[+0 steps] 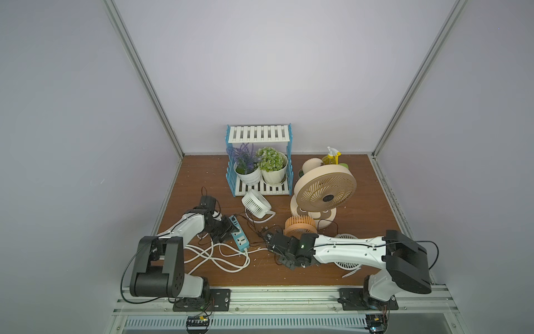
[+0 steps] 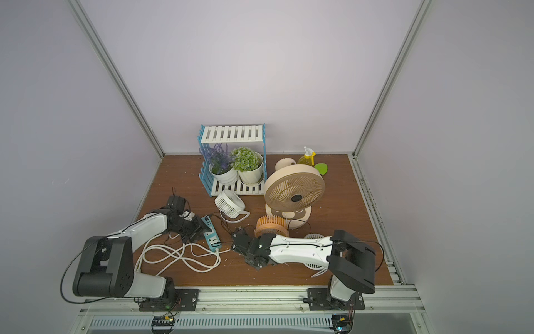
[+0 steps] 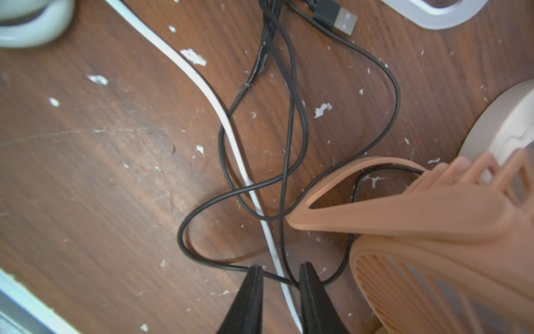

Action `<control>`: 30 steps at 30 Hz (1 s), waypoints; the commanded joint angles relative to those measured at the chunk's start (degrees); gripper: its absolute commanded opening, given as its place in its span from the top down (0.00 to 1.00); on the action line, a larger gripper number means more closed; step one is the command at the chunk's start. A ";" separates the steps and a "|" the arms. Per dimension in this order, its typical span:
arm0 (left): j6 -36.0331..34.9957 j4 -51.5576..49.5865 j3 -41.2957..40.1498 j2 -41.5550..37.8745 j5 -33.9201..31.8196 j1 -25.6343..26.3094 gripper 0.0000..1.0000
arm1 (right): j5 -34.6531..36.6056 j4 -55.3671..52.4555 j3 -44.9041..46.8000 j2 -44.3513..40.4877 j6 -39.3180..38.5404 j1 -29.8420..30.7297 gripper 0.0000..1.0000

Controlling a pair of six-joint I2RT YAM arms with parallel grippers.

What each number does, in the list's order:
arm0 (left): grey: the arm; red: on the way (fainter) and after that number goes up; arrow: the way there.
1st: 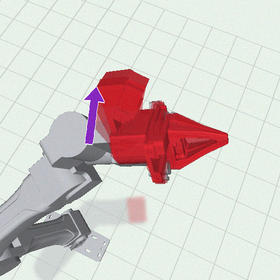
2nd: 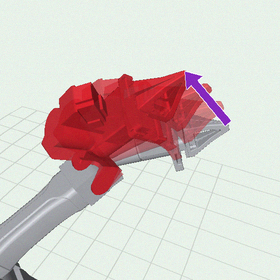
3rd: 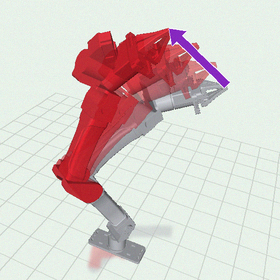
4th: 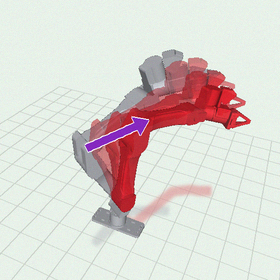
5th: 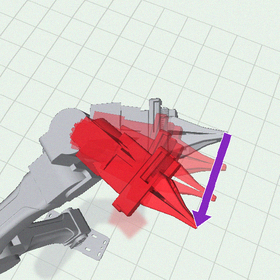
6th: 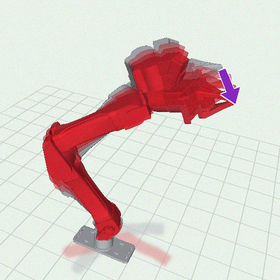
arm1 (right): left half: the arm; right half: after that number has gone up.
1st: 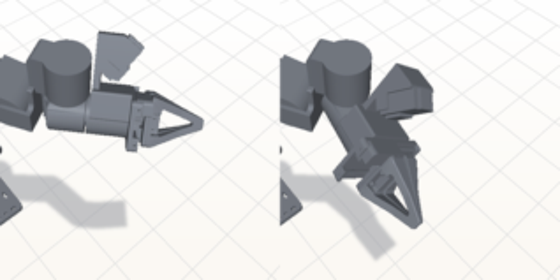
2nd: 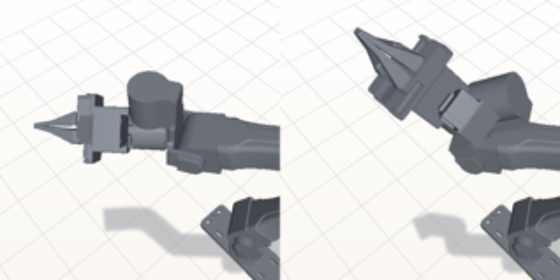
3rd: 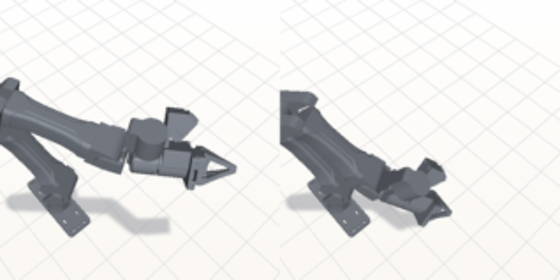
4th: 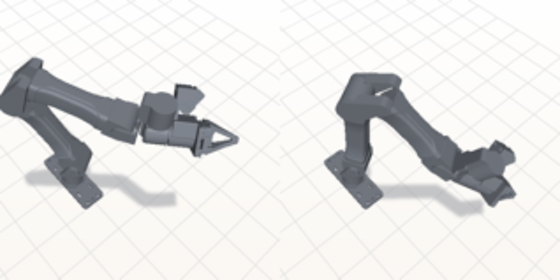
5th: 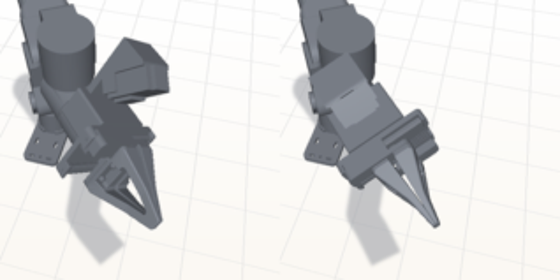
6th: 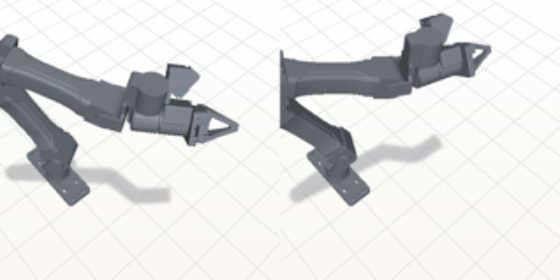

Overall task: Unplug the desk fan from the power strip
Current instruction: Adjust the plug at the center of the board.

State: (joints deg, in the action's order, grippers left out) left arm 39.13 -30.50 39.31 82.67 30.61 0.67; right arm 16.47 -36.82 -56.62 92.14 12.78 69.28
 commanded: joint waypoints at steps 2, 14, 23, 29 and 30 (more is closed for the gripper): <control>0.87 -0.08 -3.49 3.86 -16.37 -1.90 0.57 | 3.13 1.75 0.14 2.13 -0.66 0.67 0.75; 0.77 -0.17 -3.43 3.95 -16.46 -1.90 0.57 | 7.33 0.88 -0.01 3.90 -0.01 1.03 0.92; 0.74 -0.23 -3.37 3.93 -16.38 -1.90 0.57 | 6.50 -3.85 4.50 -10.35 5.21 1.21 1.00; 0.68 -0.35 -3.34 3.99 -16.43 -1.89 0.57 | 3.34 -11.96 8.51 -22.22 17.02 1.14 1.00; 0.77 -0.35 -3.34 3.99 -16.47 -1.90 0.57 | 2.75 -13.91 8.68 -24.14 19.13 1.05 1.00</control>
State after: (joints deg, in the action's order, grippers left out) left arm 39.11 -30.50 39.29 82.67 30.61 0.67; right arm 20.84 -43.99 -49.19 71.22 24.01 70.17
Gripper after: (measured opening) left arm 0.430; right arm 0.052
